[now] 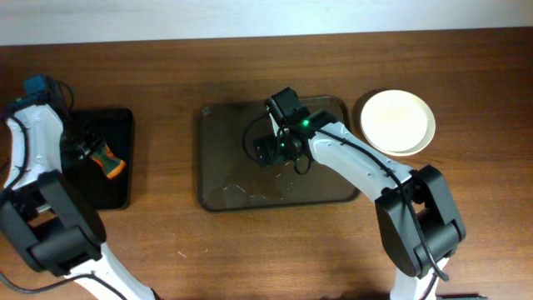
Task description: Clean dirty plates on tray and stack at the side
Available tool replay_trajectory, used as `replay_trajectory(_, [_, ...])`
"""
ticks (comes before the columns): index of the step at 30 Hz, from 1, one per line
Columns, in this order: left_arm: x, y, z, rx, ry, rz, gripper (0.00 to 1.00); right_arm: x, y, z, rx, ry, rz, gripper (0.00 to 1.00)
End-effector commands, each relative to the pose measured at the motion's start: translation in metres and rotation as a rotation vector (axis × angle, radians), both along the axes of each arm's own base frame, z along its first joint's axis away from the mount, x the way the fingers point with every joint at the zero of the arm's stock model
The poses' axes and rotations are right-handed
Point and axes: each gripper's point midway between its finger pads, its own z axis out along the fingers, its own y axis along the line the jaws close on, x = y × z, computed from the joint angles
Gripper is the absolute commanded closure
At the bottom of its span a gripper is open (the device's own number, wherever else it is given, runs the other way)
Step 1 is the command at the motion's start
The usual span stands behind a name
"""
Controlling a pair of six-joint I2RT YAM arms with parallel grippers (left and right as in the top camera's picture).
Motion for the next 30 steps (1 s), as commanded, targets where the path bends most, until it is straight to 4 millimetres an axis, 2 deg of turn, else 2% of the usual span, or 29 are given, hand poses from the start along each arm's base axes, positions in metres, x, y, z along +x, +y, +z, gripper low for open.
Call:
replay_trajectory(1, [0.011,-0.036,0.090,-0.145,-0.239,-0.049,0.59,-0.003,-0.024,0.048,-0.043,-0.084,-0.051,0.02])
replay_trajectory(3, [-0.011,-0.055,0.116,-0.169,-0.238,-0.063,0.56,-0.021,-0.052,0.101,-0.075,-0.152,-0.140,0.02])
replay_trajectory(4, [-0.017,-0.060,0.119,-0.175,-0.225,-0.069,0.51,-0.032,-0.060,0.123,-0.066,-0.178,-0.148,0.02])
replay_trajectory(5, [-0.025,-0.069,0.119,-0.191,-0.193,-0.076,0.03,-0.053,-0.073,0.149,-0.056,-0.194,-0.150,0.02])
replay_trajectory(7, [-0.035,-0.082,0.115,-0.221,-0.138,-0.092,0.00,-0.096,-0.098,0.180,-0.057,-0.191,-0.150,0.02])
replay_trajectory(9, [-0.034,-0.082,0.115,-0.219,-0.139,-0.092,0.00,-0.135,-0.116,0.191,-0.061,-0.145,-0.136,0.02])
replay_trajectory(12, [-0.034,-0.082,0.115,-0.219,-0.139,-0.091,0.00,-0.164,-0.116,0.193,-0.015,-0.075,-0.102,0.02])
replay_trajectory(14, [-0.034,-0.082,0.115,-0.219,-0.139,-0.091,0.00,-0.174,-0.116,0.189,-0.015,-0.026,-0.089,0.01])
replay_trajectory(22, [-0.034,-0.082,0.115,-0.219,-0.139,-0.091,0.00,-0.174,-0.121,0.184,-0.058,-0.013,-0.088,0.02])
replay_trajectory(26, [-0.034,-0.082,0.115,-0.219,-0.139,-0.091,0.00,-0.165,-0.137,0.165,-0.125,-0.043,-0.135,0.02])
replay_trajectory(30, [-0.034,-0.082,0.115,-0.219,-0.139,-0.091,0.00,-0.162,-0.156,0.139,0.015,-0.155,-0.207,0.02])
